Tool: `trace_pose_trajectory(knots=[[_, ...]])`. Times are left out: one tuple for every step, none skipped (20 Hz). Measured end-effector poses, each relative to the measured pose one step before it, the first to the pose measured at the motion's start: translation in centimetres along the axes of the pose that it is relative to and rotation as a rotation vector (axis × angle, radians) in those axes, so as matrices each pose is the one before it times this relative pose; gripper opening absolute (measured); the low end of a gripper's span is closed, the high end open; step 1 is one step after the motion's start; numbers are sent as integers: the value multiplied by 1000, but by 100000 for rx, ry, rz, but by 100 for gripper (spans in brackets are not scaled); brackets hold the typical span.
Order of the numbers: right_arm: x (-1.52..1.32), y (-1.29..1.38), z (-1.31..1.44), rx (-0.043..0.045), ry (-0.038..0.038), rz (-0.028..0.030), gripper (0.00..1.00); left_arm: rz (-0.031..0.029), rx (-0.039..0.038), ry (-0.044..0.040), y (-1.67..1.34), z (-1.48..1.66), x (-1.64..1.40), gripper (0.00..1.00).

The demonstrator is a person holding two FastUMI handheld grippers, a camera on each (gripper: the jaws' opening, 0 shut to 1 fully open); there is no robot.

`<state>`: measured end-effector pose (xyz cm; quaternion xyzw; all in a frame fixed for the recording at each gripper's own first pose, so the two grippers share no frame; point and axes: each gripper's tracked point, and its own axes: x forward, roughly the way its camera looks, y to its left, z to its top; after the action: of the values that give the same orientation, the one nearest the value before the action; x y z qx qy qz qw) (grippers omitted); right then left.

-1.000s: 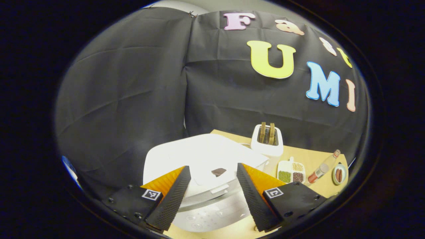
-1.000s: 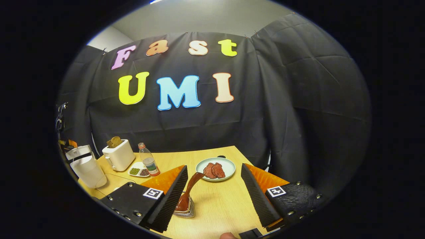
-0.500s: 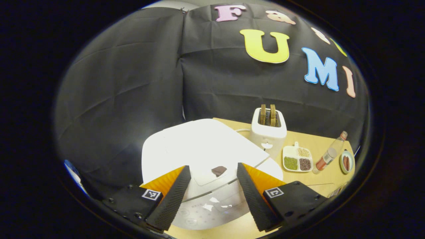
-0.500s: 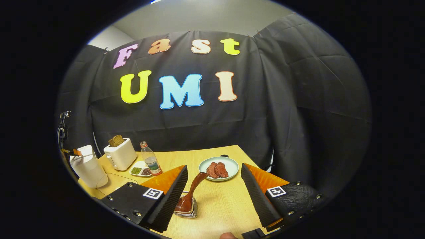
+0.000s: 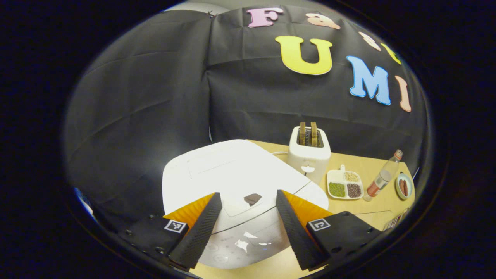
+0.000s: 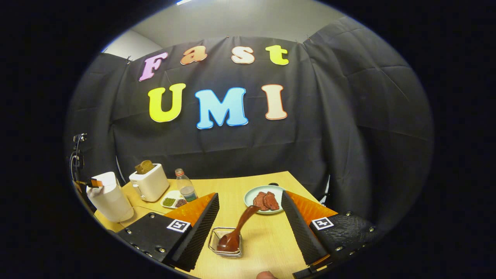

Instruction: Close the left gripper, press the button to open the rice cooker; take a wooden spoon from the chopstick holder with the right hand, scoop a spoonful of rice and pour it into the rice cooker, then put the wooden spoon back into the chopstick holder.

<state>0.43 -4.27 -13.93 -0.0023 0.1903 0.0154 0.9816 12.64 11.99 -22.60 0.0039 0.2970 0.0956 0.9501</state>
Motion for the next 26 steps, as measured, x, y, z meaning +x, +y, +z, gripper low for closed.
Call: trace_pose_trajectory(knots=[[23, 796, 757, -705, -1361, 1610, 98, -1044, 225, -4492, -89, 1150, -1037, 98], [94, 764, 672, -570, -1319, 1704, 98, -385, 1316, -4879, -15, 1424, -1077, 100], [-54, 816, 646, -283, -1368, 1874, 98, -1133, 1443, -5216, -243, 1293, -1084, 98], [-21, 965, 673, -6, -1305, 2030, 98, -2065, 829, -4859, -423, 1437, -1189, 98], [27, 980, 508, 102, -972, 2138, 98, -2078, 406, -4319, -428, 1357, -1443, 96], [-60, 998, 475, 116, -1041, 2106, 98, -1659, 48, -4676, -366, 1422, -1296, 98], [-58, 985, 396, -17, -1027, 2127, 98, -905, -260, -4913, -331, 1304, -1315, 98], [-42, 954, 412, 41, -1311, 1795, 98, -1766, -339, -4725, -541, 1447, -1334, 98], [-91, 914, 362, -61, -1508, 1198, 98, -1636, -177, -4044, -677, 1639, -1532, 99], [-143, 765, 239, 252, -1034, 670, 98, -1706, 379, -3776, -684, 1297, -1156, 97], [-125, 990, 131, 77, -1277, 1331, 98, -1673, 455, -3598, -656, 1049, -1153, 97], [-68, 939, 321, -330, -1719, 933, 98, -1304, 633, -3304, -604, 1076, -1088, 98], [-167, 816, 334, -1077, -1773, 727, 98, -1232, -12, -2241, -650, 555, -1065, 99], [-120, 605, 227, -1458, -1560, 356, 98, -1289, -665, -1733, -658, 558, -1042, 99], [-173, 528, 284, -1593, -1902, 279, 98, -700, -1062, -1716, -494, 378, -1021, 99], [-224, 429, 380, -1178, -2113, -242, 98, -758, -1048, -1560, -533, 384, -662, 97], [-184, 236, 390, -468, -1742, -715, 98, -774, -461, -1189, -538, 238, -449, 97], [-80, 349, 186, 301, -1241, 192, 98, -394, 327, -530, -403, 163, -391, 97], [-87, 709, -8, 615, -423, 1086, 98, -763, 255, -515, -293, 64, -476, 97], [9, 523, -96, 334, 147, 908, 98, -284, -103, -689, -265, 292, -325, 99], [148, 104, 5, -44, 349, 326, 98, -500, -651, -501, -231, 244, -563, 95], [80, 181, 25, -206, 193, 321, 98, 83, -1063, -494, -108, 389, -417, 97], [56, 96, 147, -21, -217, -73, 98, -177, -987, -1005, 4, 446, -241, 97], [-25, 105, 151, -21, -129, 25, 98, -300, -162, -915, -131, 465, -143, 97], [-16, 136, 85, -105, -346, -163, 98, 108, 558, -1192, 198, 267, -177, 97], [80, 71, 29, -522, 70, -70, 98, -125, 623, -581, 163, 247, -114, 99]])
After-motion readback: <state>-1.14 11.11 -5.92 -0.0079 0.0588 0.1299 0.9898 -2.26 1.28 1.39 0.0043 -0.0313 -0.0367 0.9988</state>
